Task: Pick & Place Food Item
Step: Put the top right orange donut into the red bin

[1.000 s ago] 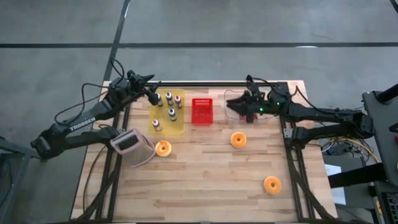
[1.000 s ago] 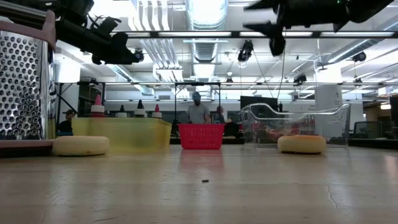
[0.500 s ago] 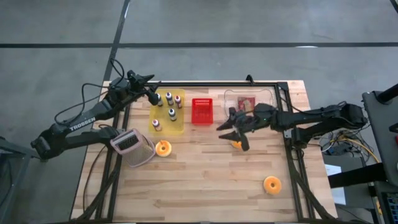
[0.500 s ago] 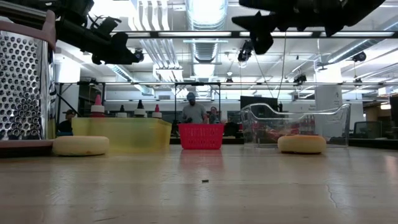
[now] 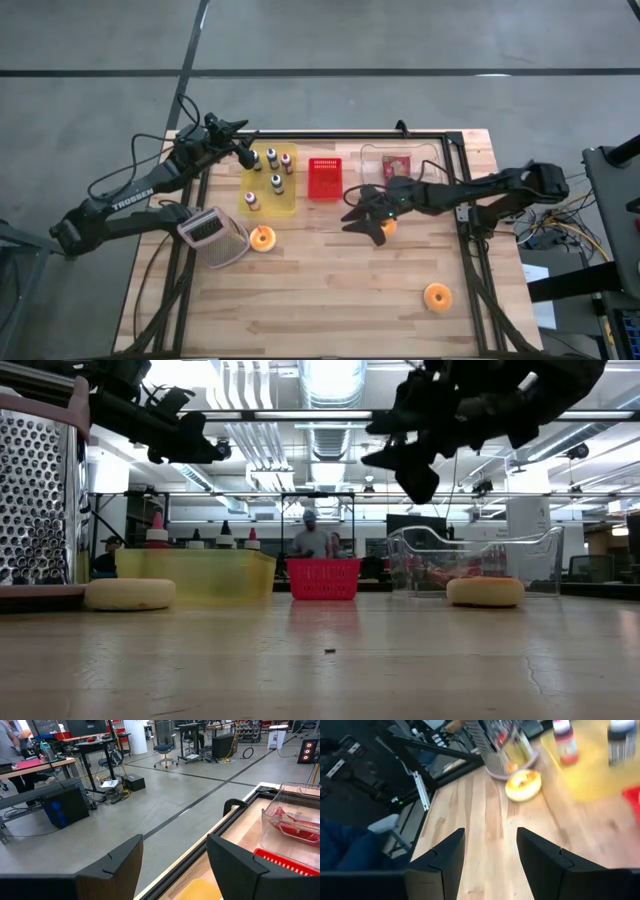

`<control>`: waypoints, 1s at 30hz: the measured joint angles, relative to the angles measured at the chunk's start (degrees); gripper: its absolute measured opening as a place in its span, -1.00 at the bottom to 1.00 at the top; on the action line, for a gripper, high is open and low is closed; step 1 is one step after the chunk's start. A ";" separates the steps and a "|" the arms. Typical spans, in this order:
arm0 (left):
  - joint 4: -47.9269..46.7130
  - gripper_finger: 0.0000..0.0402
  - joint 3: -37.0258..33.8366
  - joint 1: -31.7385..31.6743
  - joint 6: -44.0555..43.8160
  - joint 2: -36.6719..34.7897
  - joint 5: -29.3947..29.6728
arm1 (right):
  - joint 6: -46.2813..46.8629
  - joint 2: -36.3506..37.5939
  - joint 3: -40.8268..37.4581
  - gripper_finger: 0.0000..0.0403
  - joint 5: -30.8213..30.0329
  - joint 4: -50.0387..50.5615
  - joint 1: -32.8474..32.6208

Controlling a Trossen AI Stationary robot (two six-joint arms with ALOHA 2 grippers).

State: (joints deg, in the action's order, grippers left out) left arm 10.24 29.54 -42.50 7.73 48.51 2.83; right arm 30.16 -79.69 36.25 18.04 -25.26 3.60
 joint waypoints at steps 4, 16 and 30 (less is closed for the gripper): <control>0.00 0.11 0.00 0.00 0.00 0.01 -0.02 | 3.79 -1.88 0.00 -0.14 0.00 0.00 -0.29; 0.00 0.11 0.00 0.02 0.00 0.00 -0.02 | 8.27 -3.31 0.00 -0.14 0.37 0.59 -0.35; 0.00 0.11 0.00 0.01 0.00 0.00 -0.02 | 12.92 -7.89 -0.02 -0.14 -11.42 8.80 -0.85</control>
State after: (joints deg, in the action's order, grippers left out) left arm 10.24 29.54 -42.49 7.73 48.51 2.81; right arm 43.09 -87.58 36.23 6.63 -16.45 2.74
